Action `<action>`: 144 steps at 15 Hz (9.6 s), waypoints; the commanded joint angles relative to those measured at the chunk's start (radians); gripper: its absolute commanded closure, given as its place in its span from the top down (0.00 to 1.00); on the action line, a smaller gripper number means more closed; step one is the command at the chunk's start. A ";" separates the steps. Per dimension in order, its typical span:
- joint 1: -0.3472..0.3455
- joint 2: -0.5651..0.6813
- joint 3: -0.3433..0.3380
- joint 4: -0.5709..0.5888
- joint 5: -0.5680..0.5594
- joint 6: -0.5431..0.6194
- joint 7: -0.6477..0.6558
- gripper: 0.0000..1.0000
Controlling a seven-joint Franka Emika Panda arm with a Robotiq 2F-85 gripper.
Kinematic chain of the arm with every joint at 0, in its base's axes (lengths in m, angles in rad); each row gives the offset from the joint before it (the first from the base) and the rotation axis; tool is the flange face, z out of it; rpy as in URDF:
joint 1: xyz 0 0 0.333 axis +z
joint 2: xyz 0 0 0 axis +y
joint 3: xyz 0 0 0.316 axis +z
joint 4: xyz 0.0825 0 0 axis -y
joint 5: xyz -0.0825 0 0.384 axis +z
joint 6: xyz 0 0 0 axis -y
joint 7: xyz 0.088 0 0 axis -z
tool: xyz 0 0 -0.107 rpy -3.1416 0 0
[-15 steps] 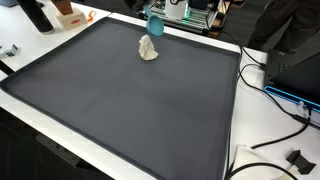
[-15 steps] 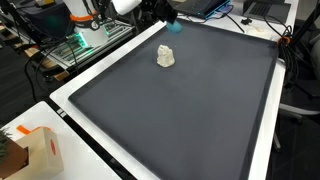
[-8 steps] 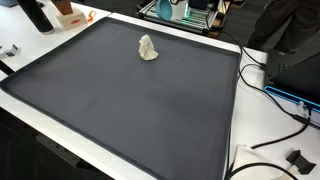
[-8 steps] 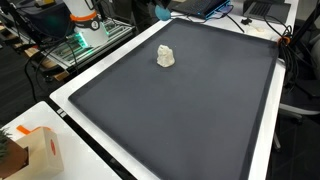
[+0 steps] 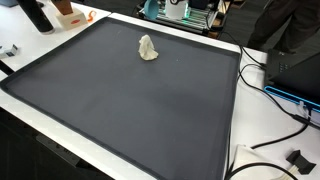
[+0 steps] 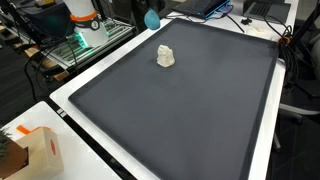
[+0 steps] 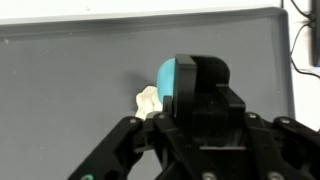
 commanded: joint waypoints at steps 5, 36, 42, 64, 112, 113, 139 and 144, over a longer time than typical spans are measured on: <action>0.041 0.048 0.071 0.010 -0.404 0.130 0.223 0.25; 0.137 0.314 0.071 -0.074 -1.185 0.324 1.023 0.25; 0.183 0.321 0.087 -0.086 -1.237 0.303 1.021 0.25; 0.190 0.152 0.137 -0.188 -1.227 0.393 0.791 0.25; 0.098 -0.190 -0.149 0.009 0.046 -0.017 -0.577 0.50; 0.098 -0.190 -0.149 0.009 0.046 -0.018 -0.577 0.50; -0.035 0.048 -0.249 0.012 0.423 -0.084 -1.035 0.25; -0.089 0.149 -0.245 0.023 0.485 -0.166 -1.110 0.25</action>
